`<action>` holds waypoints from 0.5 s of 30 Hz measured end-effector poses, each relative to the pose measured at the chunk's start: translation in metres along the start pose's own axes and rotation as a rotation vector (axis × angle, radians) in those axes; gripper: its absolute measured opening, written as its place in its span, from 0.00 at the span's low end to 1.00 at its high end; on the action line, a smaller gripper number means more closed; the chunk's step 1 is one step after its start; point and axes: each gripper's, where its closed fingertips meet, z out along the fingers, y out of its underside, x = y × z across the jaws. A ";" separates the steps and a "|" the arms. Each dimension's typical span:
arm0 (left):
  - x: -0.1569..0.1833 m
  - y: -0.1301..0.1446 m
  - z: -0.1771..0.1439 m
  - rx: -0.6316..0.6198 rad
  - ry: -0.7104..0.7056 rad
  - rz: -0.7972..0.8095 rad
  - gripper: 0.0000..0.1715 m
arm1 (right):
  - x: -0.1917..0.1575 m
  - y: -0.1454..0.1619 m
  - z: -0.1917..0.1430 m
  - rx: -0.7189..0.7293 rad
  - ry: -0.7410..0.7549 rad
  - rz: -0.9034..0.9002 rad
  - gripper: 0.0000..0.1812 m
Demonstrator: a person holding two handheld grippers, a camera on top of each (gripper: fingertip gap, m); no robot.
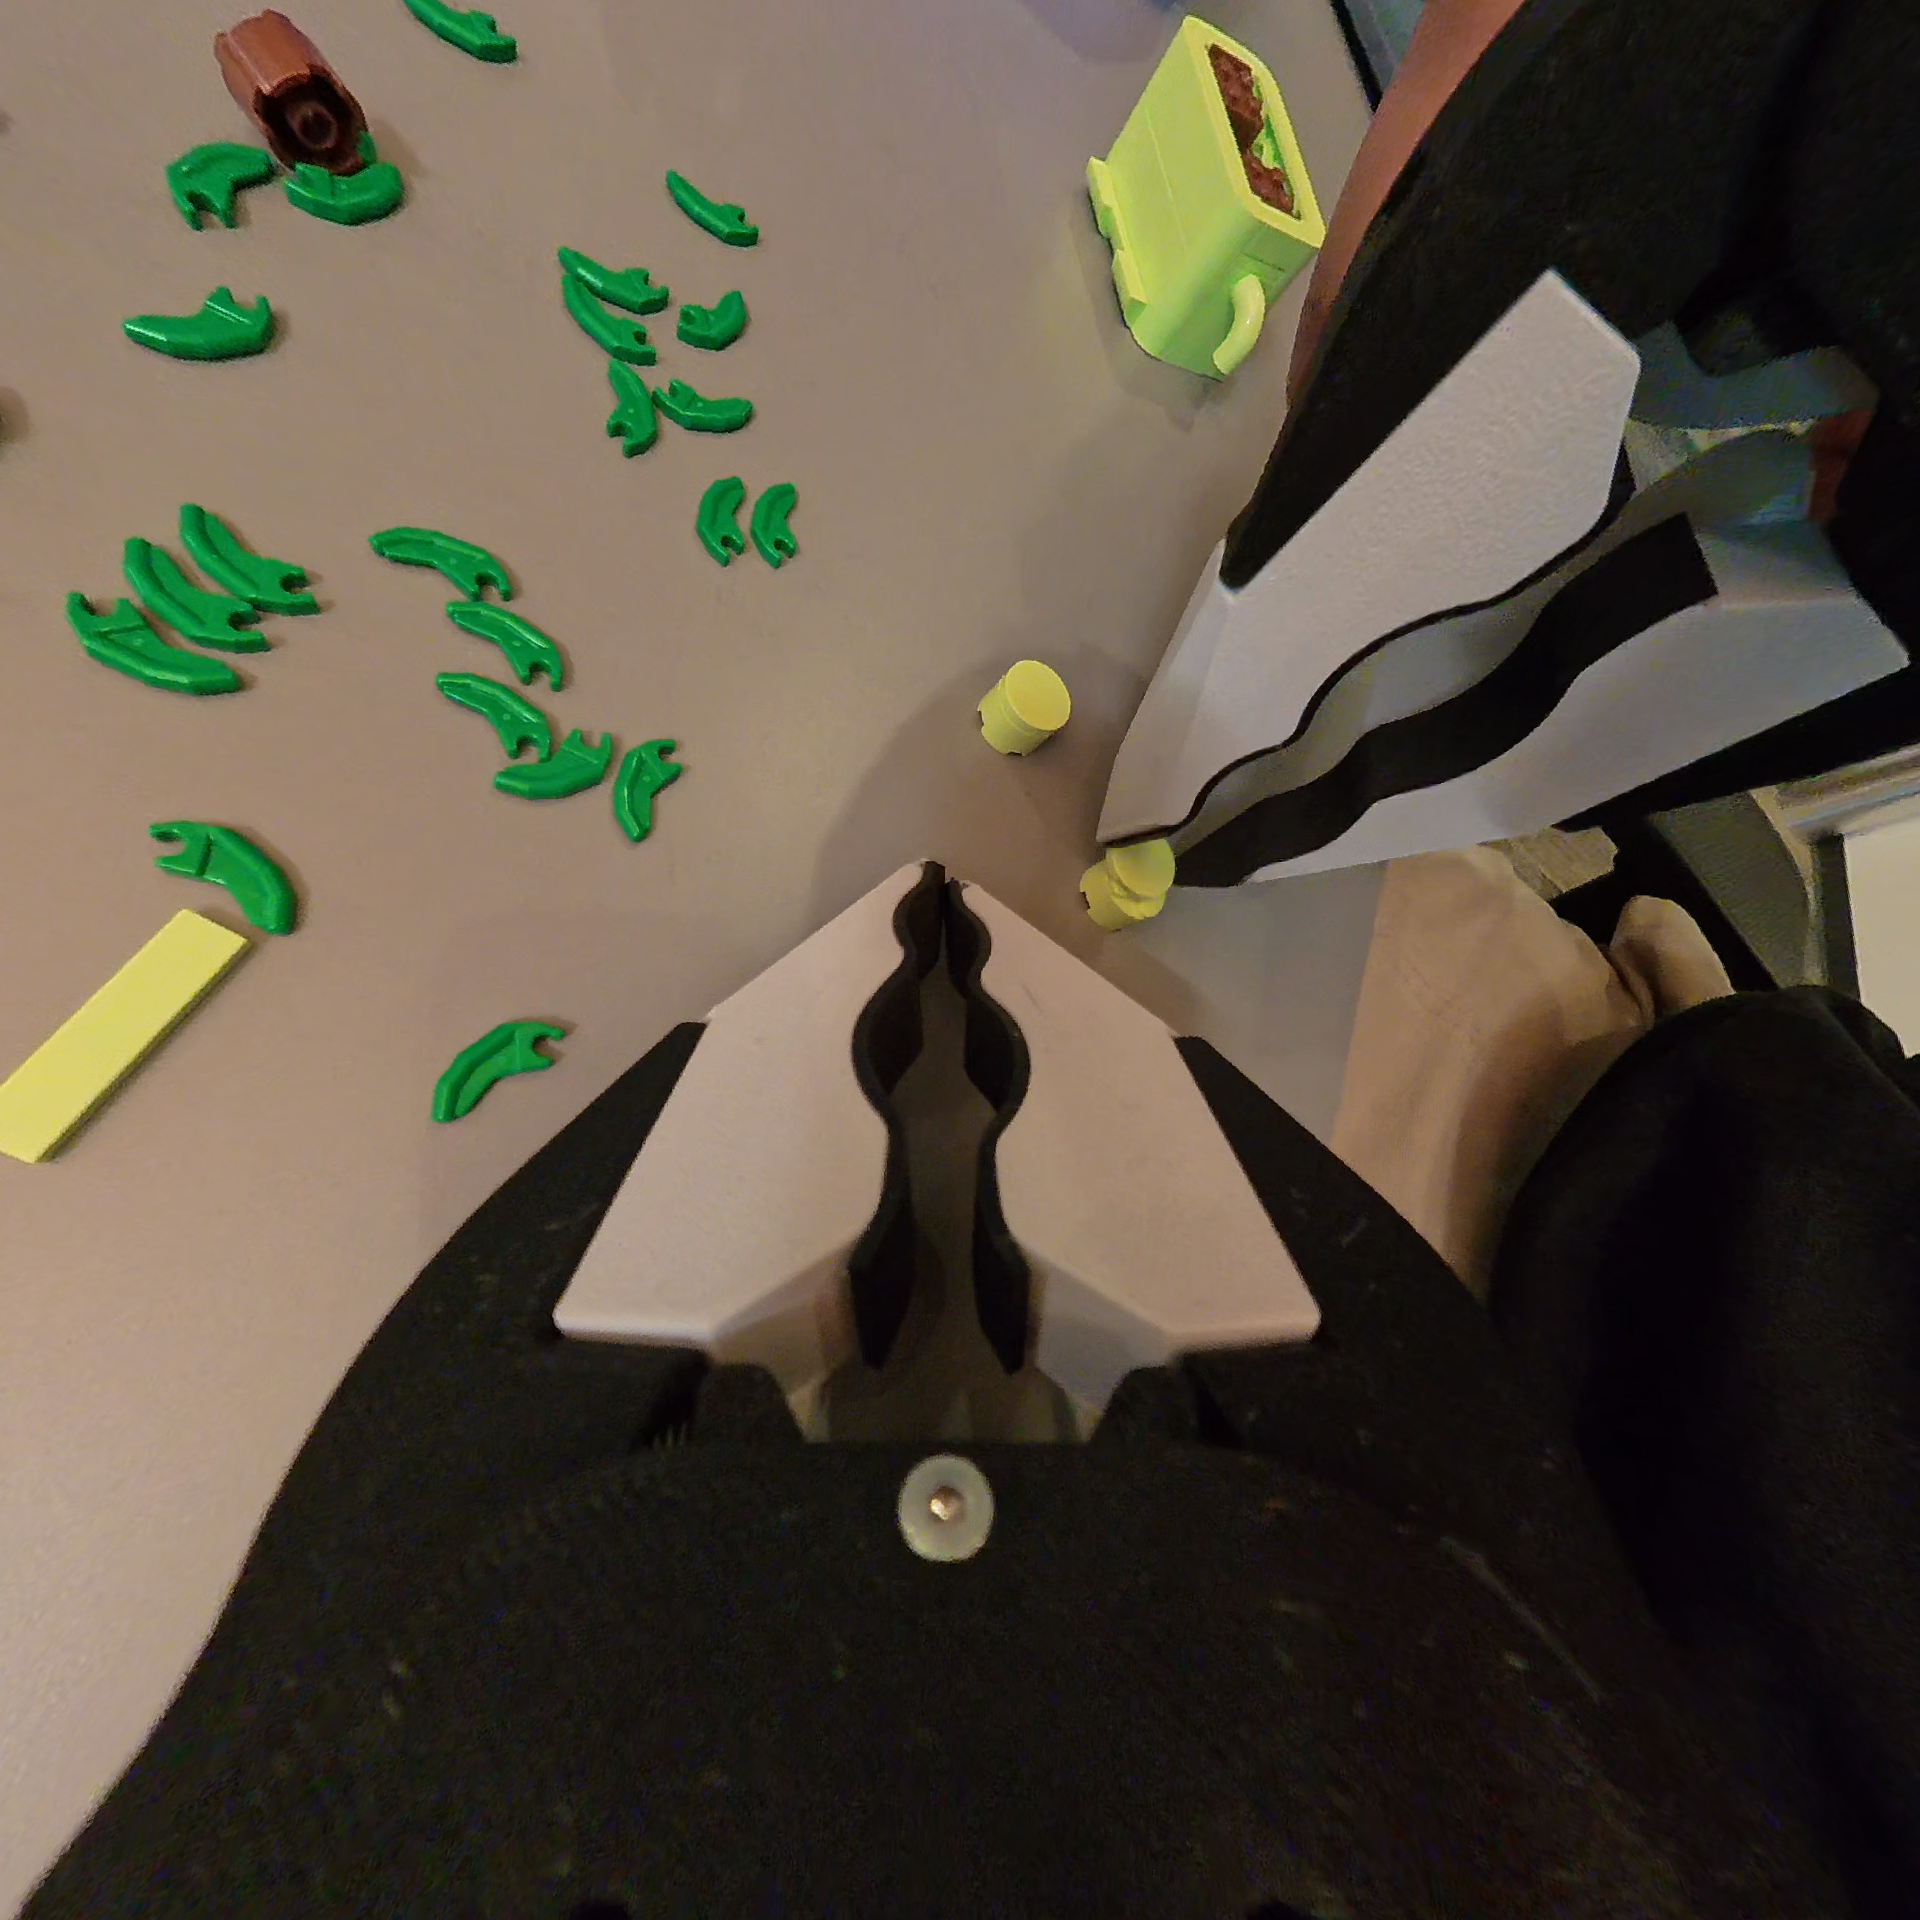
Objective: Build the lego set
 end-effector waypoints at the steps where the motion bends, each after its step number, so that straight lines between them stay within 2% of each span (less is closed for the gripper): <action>1: 0.000 0.000 0.000 -0.001 0.001 -0.001 0.00 | 0.000 0.000 0.000 0.004 0.001 0.009 0.07; 4: 0.000 0.000 0.000 -0.002 0.002 -0.002 0.00 | 0.001 0.001 -0.001 0.020 0.000 0.069 0.08; 11: 0.000 0.001 0.000 -0.004 0.004 -0.002 0.00 | -0.003 0.003 -0.005 0.114 0.001 0.395 0.08; 15: 0.001 0.001 0.001 -0.010 0.006 -0.001 0.00 | -0.026 -0.003 -0.004 0.140 -0.010 0.381 0.08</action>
